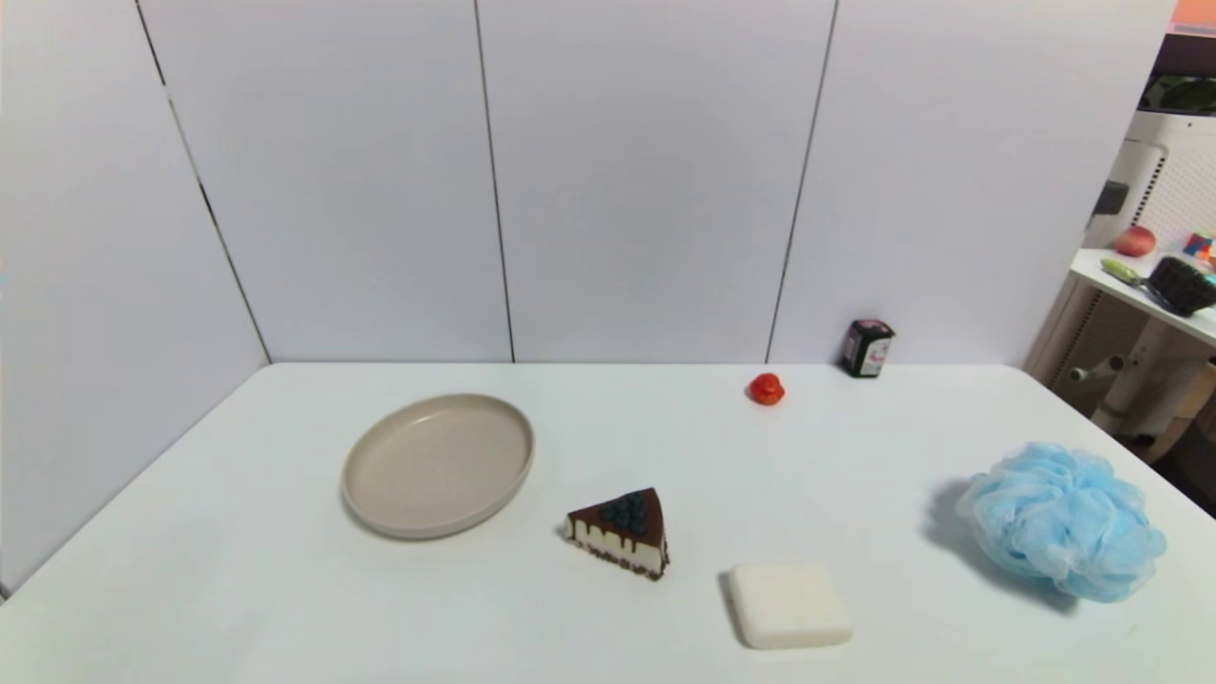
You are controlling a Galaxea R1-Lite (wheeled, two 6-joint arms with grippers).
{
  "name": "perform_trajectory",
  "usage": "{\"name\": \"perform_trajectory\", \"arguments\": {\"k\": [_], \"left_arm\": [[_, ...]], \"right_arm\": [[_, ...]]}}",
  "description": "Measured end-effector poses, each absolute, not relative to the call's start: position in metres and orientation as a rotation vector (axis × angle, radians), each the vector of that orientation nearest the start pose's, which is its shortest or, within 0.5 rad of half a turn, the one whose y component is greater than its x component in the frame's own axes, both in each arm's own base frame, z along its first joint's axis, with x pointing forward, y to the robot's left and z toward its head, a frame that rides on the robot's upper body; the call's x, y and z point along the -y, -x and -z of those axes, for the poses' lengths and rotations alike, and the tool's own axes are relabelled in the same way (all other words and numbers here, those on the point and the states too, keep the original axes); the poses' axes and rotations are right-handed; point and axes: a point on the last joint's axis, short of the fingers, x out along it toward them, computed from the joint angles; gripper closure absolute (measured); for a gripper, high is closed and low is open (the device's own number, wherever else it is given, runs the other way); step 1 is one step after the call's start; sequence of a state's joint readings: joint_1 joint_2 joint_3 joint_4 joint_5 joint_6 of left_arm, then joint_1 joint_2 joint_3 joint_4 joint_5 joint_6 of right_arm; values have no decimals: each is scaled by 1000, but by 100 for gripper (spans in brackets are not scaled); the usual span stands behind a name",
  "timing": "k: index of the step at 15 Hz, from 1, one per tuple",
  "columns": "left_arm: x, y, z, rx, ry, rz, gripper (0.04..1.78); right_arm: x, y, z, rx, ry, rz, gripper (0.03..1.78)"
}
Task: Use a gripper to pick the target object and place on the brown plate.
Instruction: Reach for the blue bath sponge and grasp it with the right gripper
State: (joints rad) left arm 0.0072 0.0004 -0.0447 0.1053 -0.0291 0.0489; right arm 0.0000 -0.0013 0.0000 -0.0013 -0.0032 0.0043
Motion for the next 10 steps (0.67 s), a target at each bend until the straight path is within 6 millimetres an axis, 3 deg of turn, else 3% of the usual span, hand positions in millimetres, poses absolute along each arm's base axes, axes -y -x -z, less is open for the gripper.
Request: {"name": "perform_trajectory", "arguments": {"k": [3, 5, 8, 10], "left_arm": [[1, 27, -77, -61, -48, 23, 13], [1, 27, -77, -60, -47, 23, 13], [1, 27, -77, -61, -48, 23, 13], [1, 27, -77, -61, -47, 23, 13]], "right_arm": [[0, 21, -77, -17, -3, 4, 12], [0, 17, -92, -47, -2, 3, 12], [0, -2, -138, -128, -6, 6, 12], [0, -28, -180, -191, -9, 9, 12]]}}
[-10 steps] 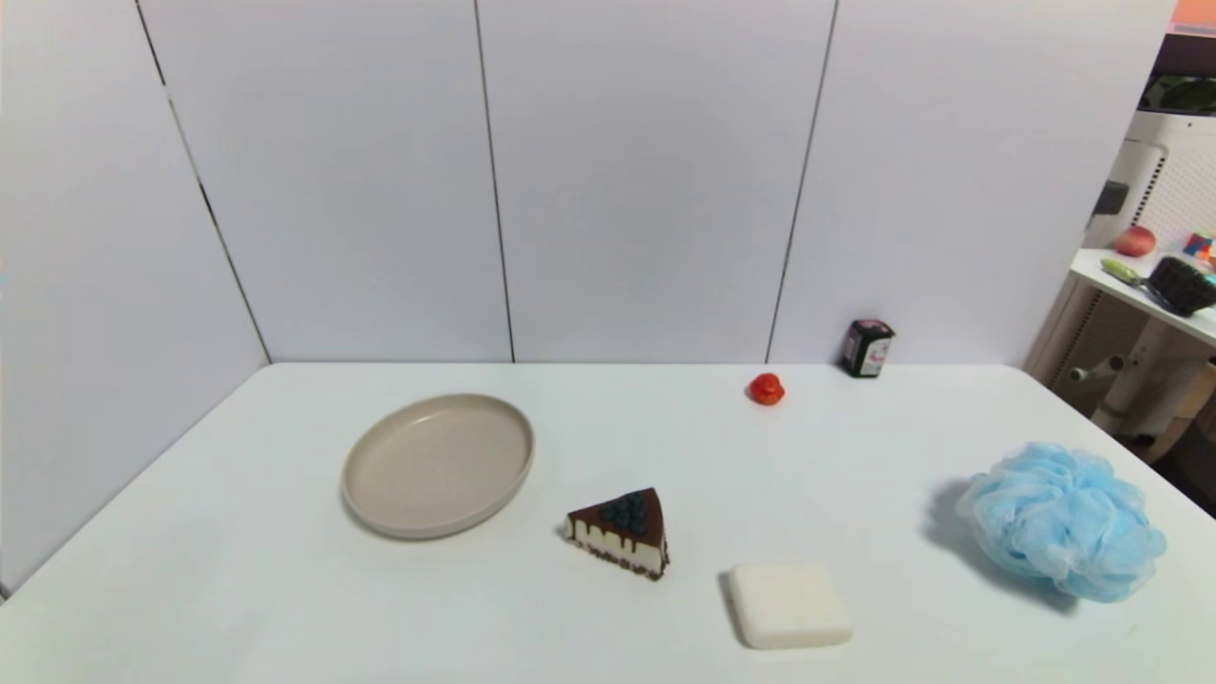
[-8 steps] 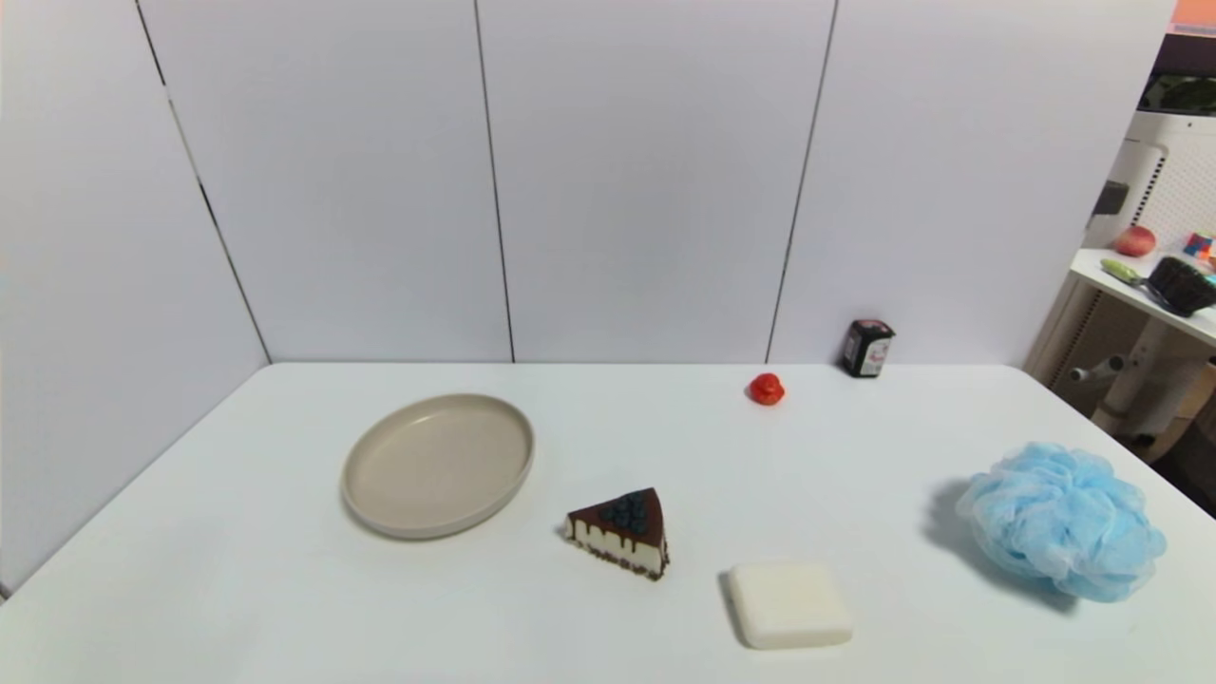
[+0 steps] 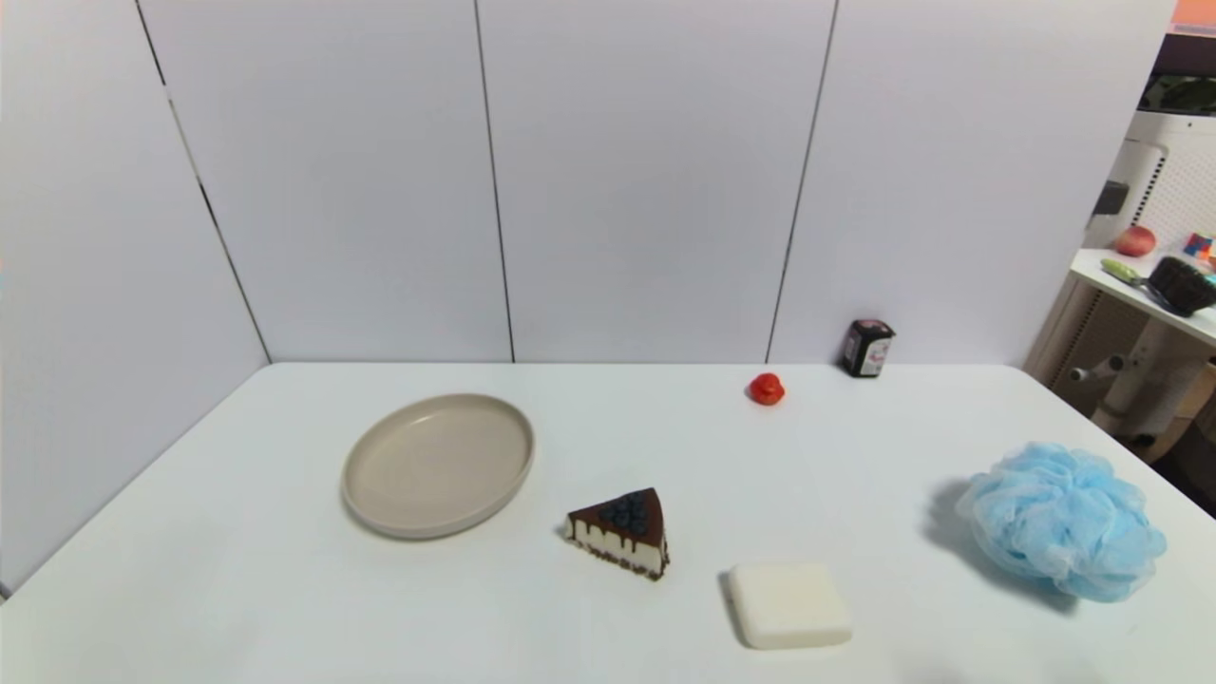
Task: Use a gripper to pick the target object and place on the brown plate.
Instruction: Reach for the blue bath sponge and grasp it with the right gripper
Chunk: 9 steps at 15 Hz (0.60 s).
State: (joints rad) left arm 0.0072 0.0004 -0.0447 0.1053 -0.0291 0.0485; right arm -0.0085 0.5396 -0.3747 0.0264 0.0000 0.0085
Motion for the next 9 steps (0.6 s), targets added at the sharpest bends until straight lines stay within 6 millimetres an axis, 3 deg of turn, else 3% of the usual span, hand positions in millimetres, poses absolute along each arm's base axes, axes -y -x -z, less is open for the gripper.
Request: {"name": "perform_trajectory", "arguments": {"k": [3, 5, 9], "left_arm": [[1, 27, -77, -61, -47, 23, 13], [1, 27, -77, -61, -47, 23, 13], [1, 27, -77, -61, -48, 23, 13]], "right_arm": [[2, -74, -229, -323, -12, 27, 12], [4, -109, -250, -464, -17, 48, 12], [18, -178, -258, -810, -45, 107, 12]]}}
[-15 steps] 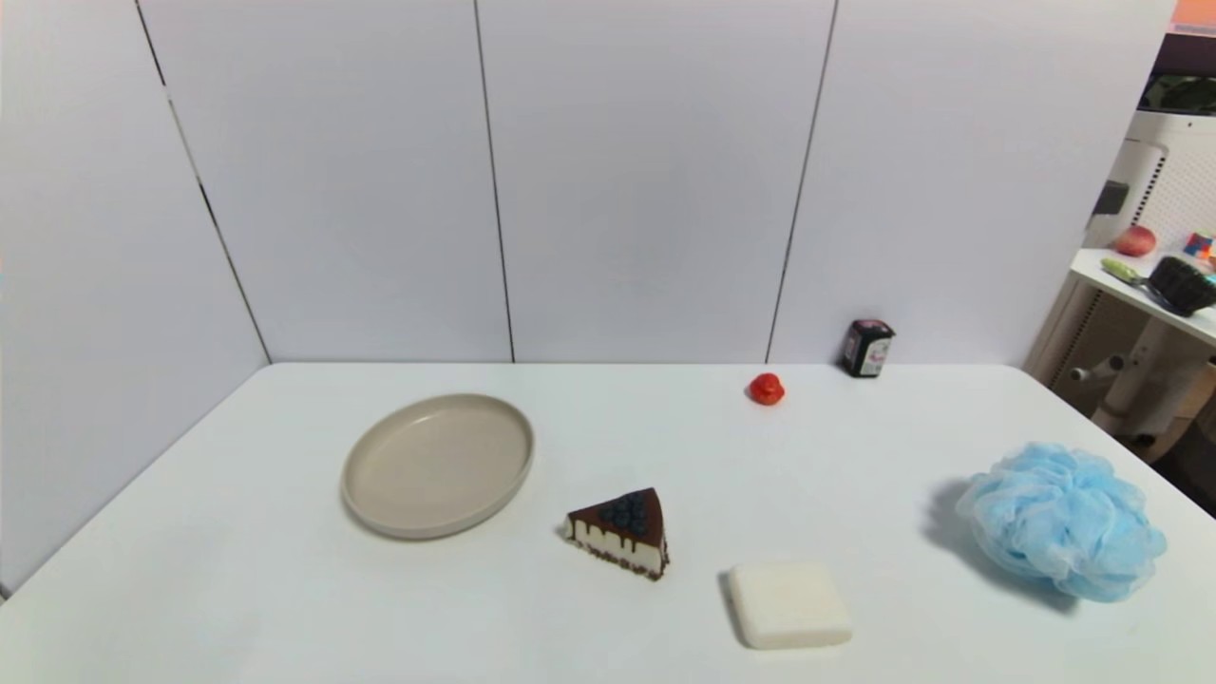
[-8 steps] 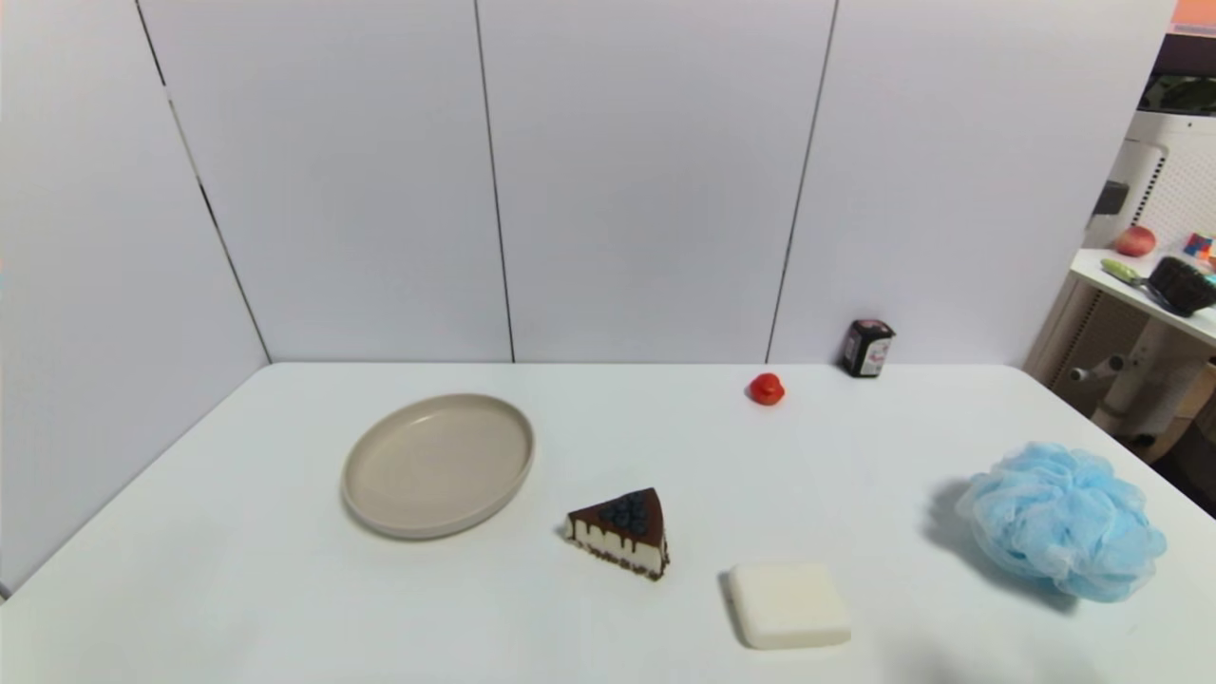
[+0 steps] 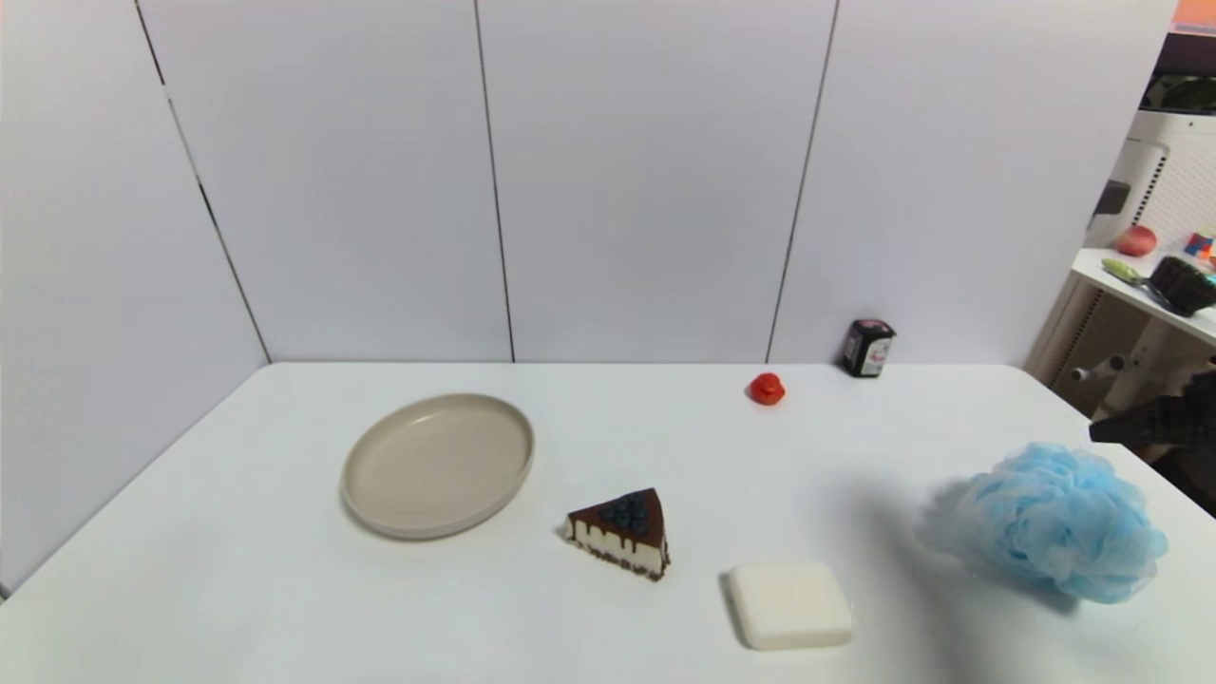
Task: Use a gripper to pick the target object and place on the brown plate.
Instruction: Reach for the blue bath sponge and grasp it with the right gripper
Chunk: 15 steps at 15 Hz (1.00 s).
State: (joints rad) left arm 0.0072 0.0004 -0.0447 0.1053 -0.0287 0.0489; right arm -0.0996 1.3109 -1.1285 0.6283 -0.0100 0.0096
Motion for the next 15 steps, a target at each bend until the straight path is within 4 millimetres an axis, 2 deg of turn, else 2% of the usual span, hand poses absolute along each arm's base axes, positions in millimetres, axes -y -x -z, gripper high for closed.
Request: {"name": "perform_trajectory", "arguments": {"k": [3, 6, 10, 15], "left_arm": [[1, 27, -77, -61, -47, 23, 13], [1, 27, -77, -61, -48, 23, 13], [1, 27, -77, -60, -48, 23, 13], [1, 27, -77, -61, -47, 23, 13]], "right_arm": [[35, -222, -247, -988, -93, 176, 12], [45, -253, -227, -1078, -136, 251, 12], [48, -278, -199, -1180, -148, 279, 12], [44, -296, -172, -1269, -171, 275, 12]]}}
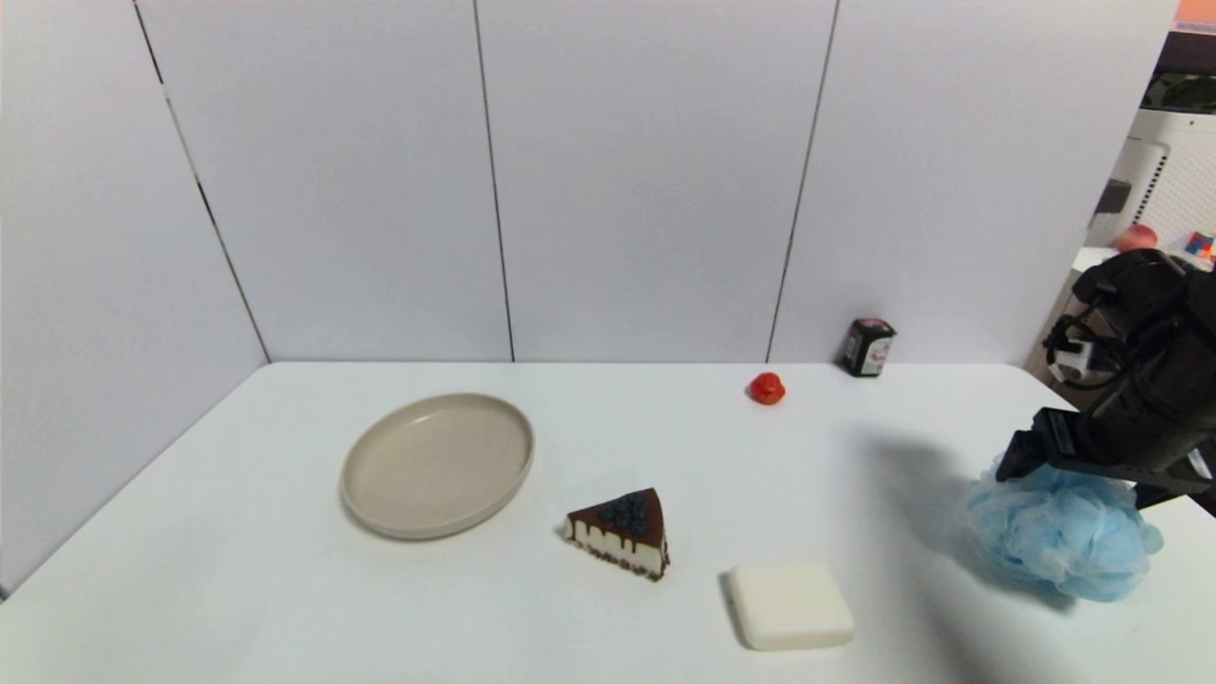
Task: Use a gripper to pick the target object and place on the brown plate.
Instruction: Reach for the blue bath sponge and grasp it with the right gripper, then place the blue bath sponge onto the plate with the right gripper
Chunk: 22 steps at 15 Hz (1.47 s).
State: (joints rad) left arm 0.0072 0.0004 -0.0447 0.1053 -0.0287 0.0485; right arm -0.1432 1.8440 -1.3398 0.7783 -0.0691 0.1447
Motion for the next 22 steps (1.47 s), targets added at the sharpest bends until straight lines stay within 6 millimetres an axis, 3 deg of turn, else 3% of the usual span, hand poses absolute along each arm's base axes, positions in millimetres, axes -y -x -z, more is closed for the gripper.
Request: {"name": "perform_trajectory", "arguments": {"k": [4, 8, 12, 13, 14, 18, 20, 22], "left_arm": [[1, 27, -77, -60, -47, 23, 13], [1, 27, -77, -60, -47, 23, 13], [1, 27, -77, -61, -48, 23, 13], [1, 27, -77, -60, -48, 23, 13], [1, 27, -77, -61, -48, 23, 13], [1, 27, -77, -61, -47, 23, 13], [1, 27, -77, -61, -48, 23, 13], [1, 27, -77, -61, -47, 23, 13]], "right_arm": [[44, -302, -155, -1327, -173, 275, 12], [44, -303, -143, -1373, -171, 275, 69], [44, -299, -143, -1381, -164, 270, 110], [44, -298, -146, -1373, -163, 269, 136], [43, -297, -150, -1358, -161, 267, 145], [27, -299, -183, -1223, -121, 211, 146], [6, -302, -206, -1130, -82, 144, 146], [-28, -304, -231, -1021, -32, 38, 148]]}}
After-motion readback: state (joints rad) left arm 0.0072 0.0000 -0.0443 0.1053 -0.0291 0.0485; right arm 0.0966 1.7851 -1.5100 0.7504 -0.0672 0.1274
